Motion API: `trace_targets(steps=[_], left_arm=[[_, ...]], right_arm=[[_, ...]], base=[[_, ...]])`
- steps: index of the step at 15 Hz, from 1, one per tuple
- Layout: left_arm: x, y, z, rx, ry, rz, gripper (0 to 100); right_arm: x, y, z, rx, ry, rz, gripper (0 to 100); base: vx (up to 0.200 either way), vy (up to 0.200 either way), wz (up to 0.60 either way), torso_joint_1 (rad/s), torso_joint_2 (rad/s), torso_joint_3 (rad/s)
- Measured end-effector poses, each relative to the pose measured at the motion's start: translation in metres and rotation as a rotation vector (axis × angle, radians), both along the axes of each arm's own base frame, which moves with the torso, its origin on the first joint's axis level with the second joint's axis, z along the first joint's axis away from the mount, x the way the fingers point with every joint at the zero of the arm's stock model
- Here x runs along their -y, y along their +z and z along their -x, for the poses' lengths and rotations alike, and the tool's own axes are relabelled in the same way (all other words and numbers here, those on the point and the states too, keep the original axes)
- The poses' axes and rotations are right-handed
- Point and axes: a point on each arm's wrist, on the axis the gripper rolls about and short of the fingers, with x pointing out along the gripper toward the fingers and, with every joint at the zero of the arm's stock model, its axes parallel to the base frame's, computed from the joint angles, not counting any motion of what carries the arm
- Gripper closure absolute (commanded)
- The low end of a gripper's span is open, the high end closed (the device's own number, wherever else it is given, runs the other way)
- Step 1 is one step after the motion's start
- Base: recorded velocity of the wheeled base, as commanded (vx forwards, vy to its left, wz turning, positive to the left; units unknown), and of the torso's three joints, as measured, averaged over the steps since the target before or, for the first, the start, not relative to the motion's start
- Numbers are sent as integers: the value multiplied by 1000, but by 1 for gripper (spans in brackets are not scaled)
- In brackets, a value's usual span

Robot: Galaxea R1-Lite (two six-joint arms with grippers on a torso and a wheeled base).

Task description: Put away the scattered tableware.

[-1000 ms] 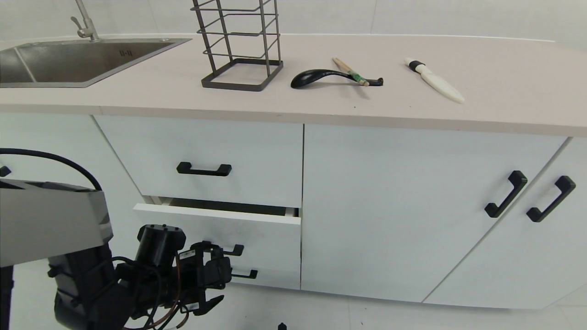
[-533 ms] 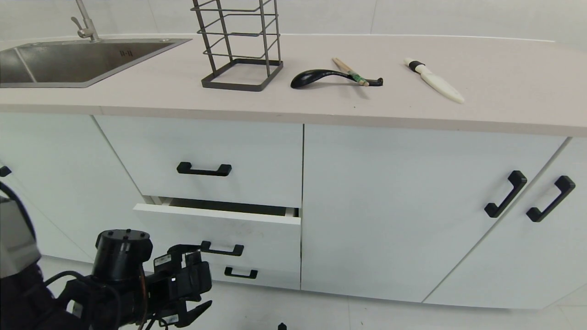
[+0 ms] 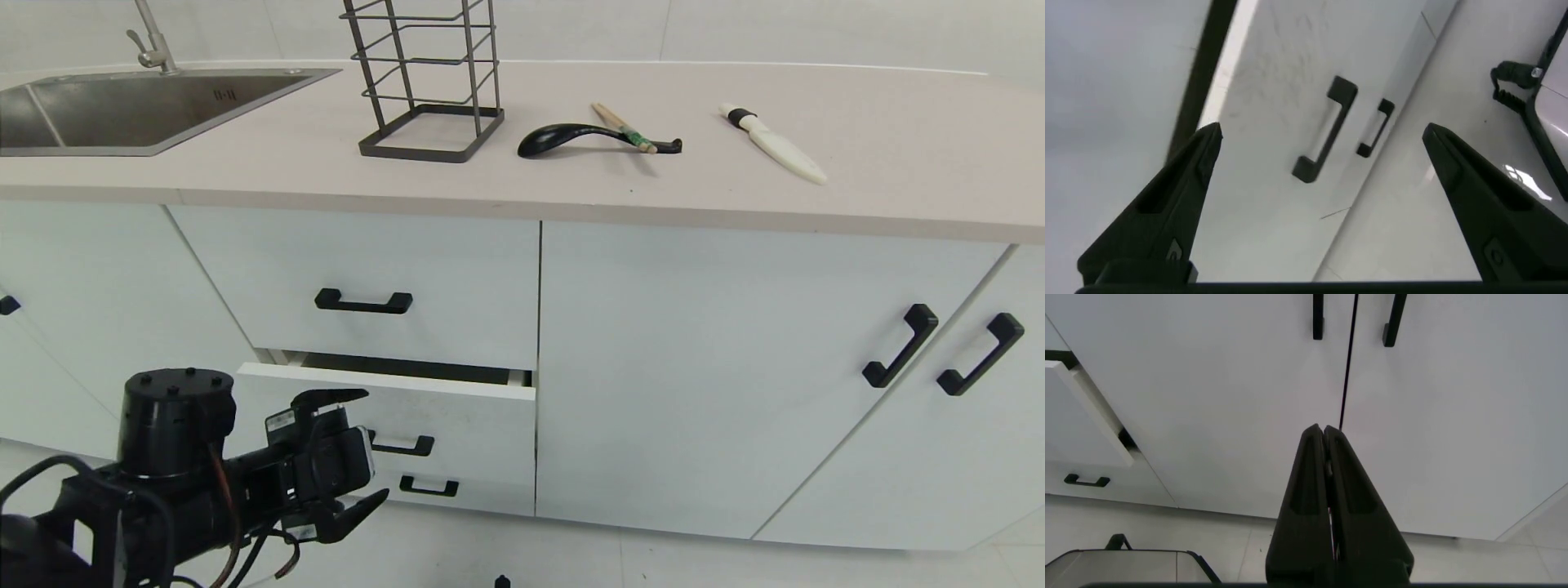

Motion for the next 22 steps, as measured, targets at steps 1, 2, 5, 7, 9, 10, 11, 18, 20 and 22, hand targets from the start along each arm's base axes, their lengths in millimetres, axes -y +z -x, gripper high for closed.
trace_targets(steps=[1, 2, 5, 7, 9, 10, 11, 18, 20, 22], left_arm=[[3, 7, -6, 8, -2, 1, 0], [6, 13, -14, 15, -3, 1, 0], [15, 18, -38, 16, -3, -2, 0], [18, 10, -51, -5, 1, -11, 0], [22, 1, -62, -29, 3, -20, 0], [23, -2, -66, -35, 5, -23, 0], [24, -5, -70, -41, 6, -24, 0], [26, -20, -83, -68, 13, -34, 0], [26, -24, -81, -79, 11, -40, 0], [24, -28, -72, -102, 7, -48, 0]], right_arm=[[0, 0, 0, 0, 0, 1, 100], [0, 0, 0, 0, 0, 1, 100], [0, 0, 0, 0, 0, 0, 100], [0, 0, 0, 0, 0, 0, 100], [0, 0, 0, 0, 0, 0, 100], [0, 0, 0, 0, 0, 0, 100], [0, 0, 0, 0, 1, 0, 100], [0, 0, 0, 0, 0, 0, 100], [0, 0, 0, 0, 0, 0, 100], [0, 0, 0, 0, 1, 0, 100]], base=[[0, 0, 0, 0, 0, 0], [0, 0, 0, 0, 0, 0], [0, 0, 0, 0, 0, 0], [0, 0, 0, 0, 0, 0], [0, 0, 0, 0, 0, 0], [0, 0, 0, 0, 0, 0], [0, 0, 0, 0, 0, 0], [0, 0, 0, 0, 0, 0], [0, 0, 0, 0, 0, 0], [0, 0, 0, 0, 0, 0]])
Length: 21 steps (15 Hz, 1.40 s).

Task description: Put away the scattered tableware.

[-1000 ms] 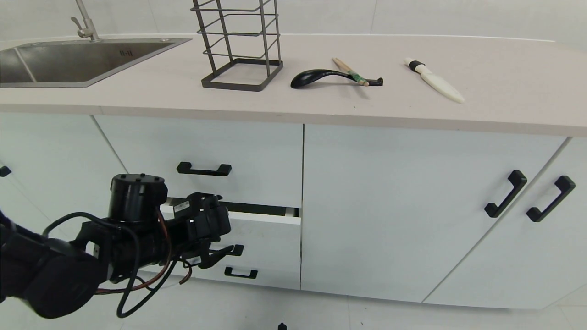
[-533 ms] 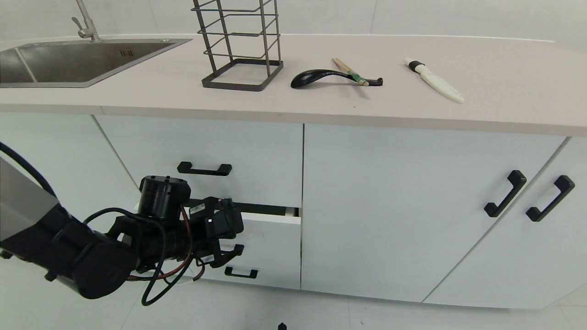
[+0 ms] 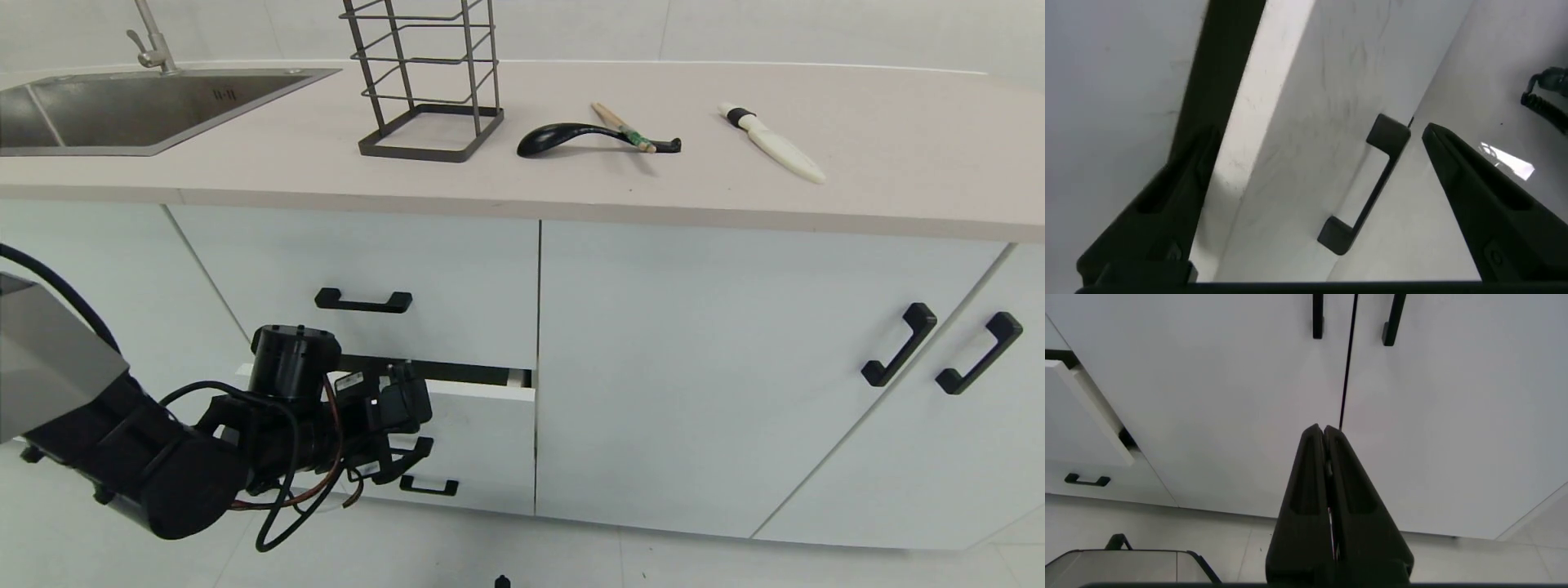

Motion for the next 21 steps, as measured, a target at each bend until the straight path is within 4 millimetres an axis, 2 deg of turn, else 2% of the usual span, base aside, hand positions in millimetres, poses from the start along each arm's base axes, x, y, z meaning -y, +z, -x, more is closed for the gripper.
trace_targets(steps=[3, 8, 11, 17, 21], left_arm=[[-9, -1, 28, -44, -5, -15, 0], [-34, 5, 99, -113, -13, -34, 0], [-39, 8, 130, -168, -54, -59, 0], [-33, 23, 143, -95, -128, -21, 0], [-32, 48, 160, -36, -169, 104, 0]], right_arm=[[0, 0, 0, 0, 0, 0, 100], [0, 0, 0, 0, 0, 0, 100], [0, 0, 0, 0, -1, 0, 100], [0, 0, 0, 0, 0, 0, 100], [0, 0, 0, 0, 0, 0, 100]], base=[[0, 0, 0, 0, 0, 0], [0, 0, 0, 0, 0, 0], [0, 0, 0, 0, 0, 0], [0, 0, 0, 0, 0, 0], [0, 0, 0, 0, 0, 0]])
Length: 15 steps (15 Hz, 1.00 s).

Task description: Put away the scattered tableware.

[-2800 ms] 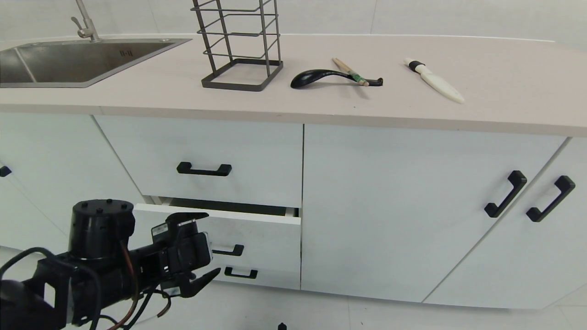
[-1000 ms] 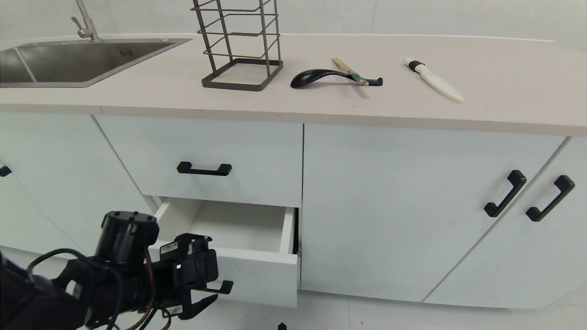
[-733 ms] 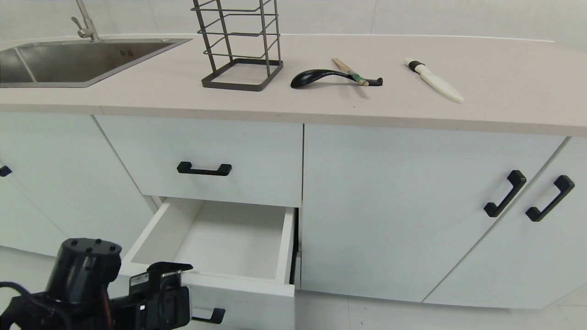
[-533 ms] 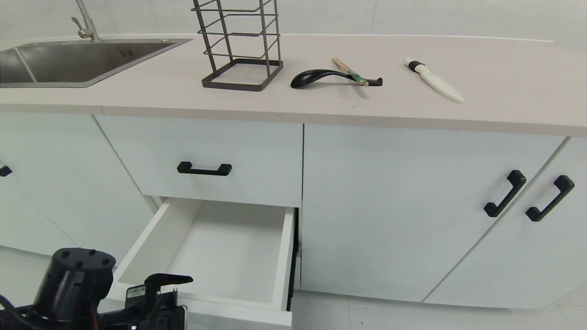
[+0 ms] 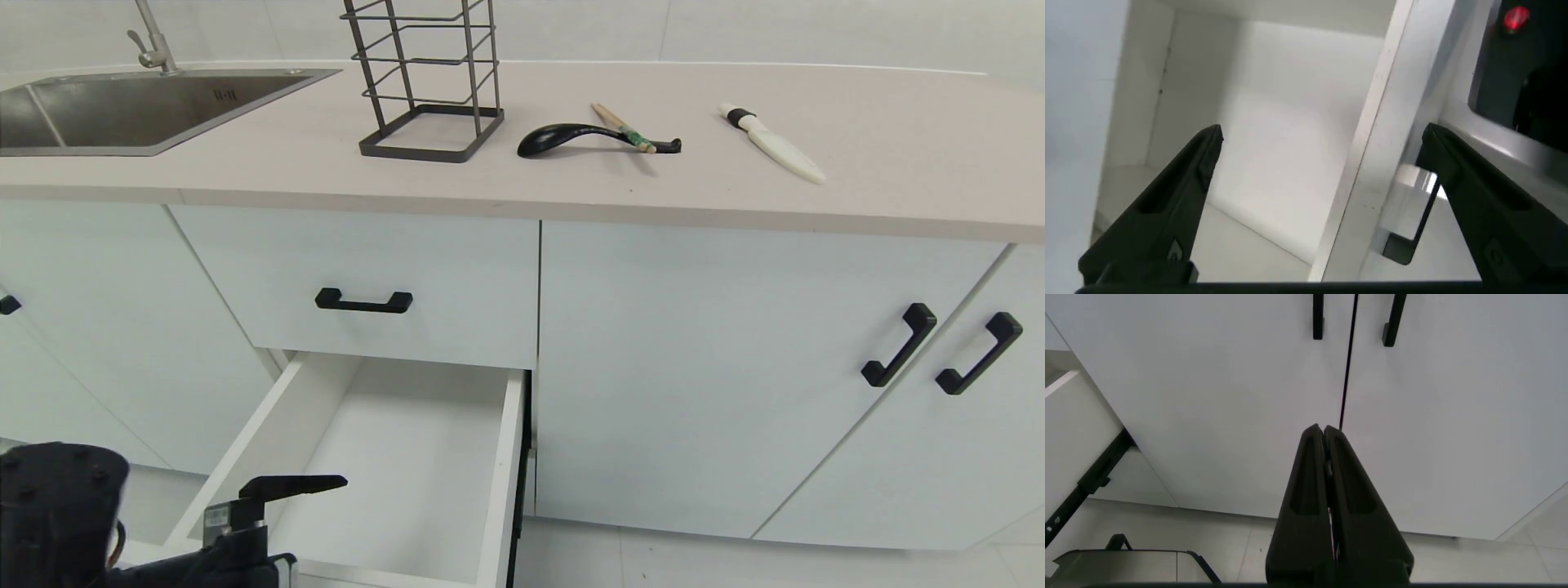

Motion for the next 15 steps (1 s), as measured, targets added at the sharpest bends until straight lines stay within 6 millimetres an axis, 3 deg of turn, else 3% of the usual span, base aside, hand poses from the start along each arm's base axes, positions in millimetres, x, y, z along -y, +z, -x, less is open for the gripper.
trace_targets(steps=[4, 8, 10, 12, 15], left_arm=[[-14, 42, 35, -103, 86, 201, 0], [-41, 97, 72, -378, 402, 826, 0], [-49, 106, 82, -345, 415, 975, 0], [-53, 89, 86, -264, 436, 1002, 0], [-63, 38, 101, -152, 516, 1012, 0]], right_arm=[[0, 0, 0, 0, 0, 0, 100], [0, 0, 0, 0, 0, 0, 100], [0, 0, 0, 0, 0, 0, 100], [0, 0, 0, 0, 0, 0, 100], [0, 0, 0, 0, 1, 0, 100]], base=[[0, 0, 0, 0, 0, 0], [0, 0, 0, 0, 0, 0], [0, 0, 0, 0, 0, 0], [0, 0, 0, 0, 0, 0], [0, 0, 0, 0, 0, 0]])
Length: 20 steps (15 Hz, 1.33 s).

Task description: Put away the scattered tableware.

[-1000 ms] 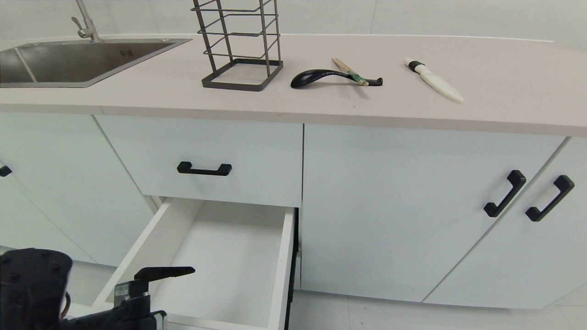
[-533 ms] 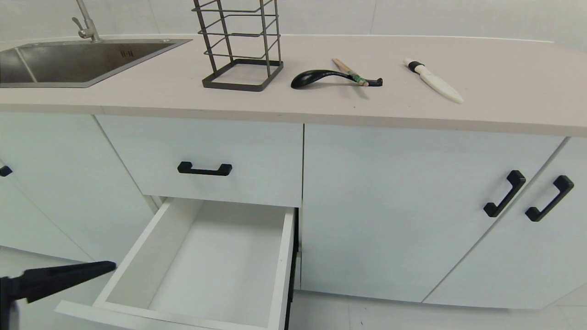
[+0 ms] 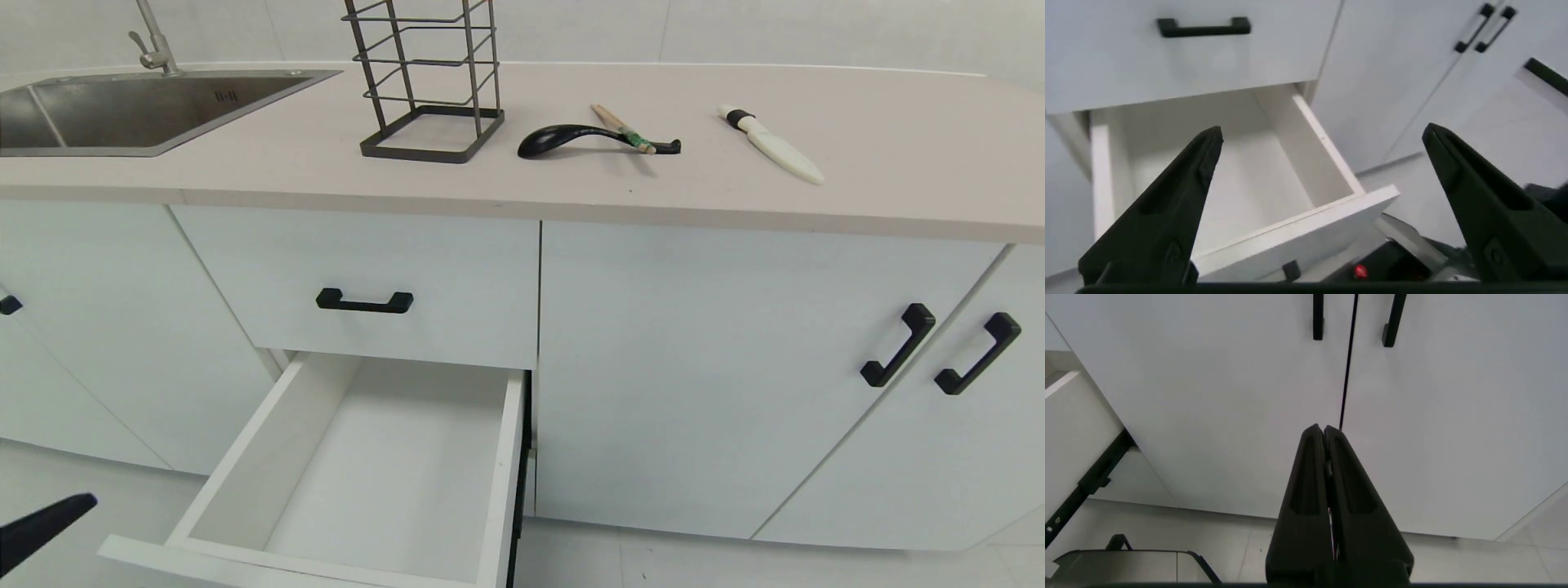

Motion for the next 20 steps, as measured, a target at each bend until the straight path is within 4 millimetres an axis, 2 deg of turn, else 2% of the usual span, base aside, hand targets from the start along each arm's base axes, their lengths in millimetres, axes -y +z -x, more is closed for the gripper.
trace_targets(steps=[2, 4, 7, 11, 13, 14, 20], left_arm=[[-5, -31, 13, 12, 72, -3, 0], [-8, -60, 23, -69, 141, -32, 0], [-7, -67, 28, -18, 252, -39, 0], [-8, -70, 33, 71, 456, -133, 0], [-10, -74, 35, 55, 556, -126, 0], [-10, -75, 36, 54, 551, -131, 0], [-9, -76, 37, 62, 492, -115, 0]], right_arm=[[0, 0, 0, 0, -1, 0, 100], [0, 0, 0, -2, -1, 1, 100], [0, 0, 0, -2, -1, 1, 100], [0, 0, 0, -2, 0, 0, 100], [0, 0, 0, -2, -1, 2, 100], [0, 0, 0, -2, -1, 2, 100], [0, 0, 0, -2, -1, 3, 100]], base=[[0, 0, 0, 0, 0, 0], [0, 0, 0, 0, 0, 0], [0, 0, 0, 0, 0, 0], [0, 0, 0, 0, 0, 0], [0, 0, 300, 1, 1, -1], [0, 0, 600, 2, 2, 7], [0, 0, 0, 0, 0, 0]])
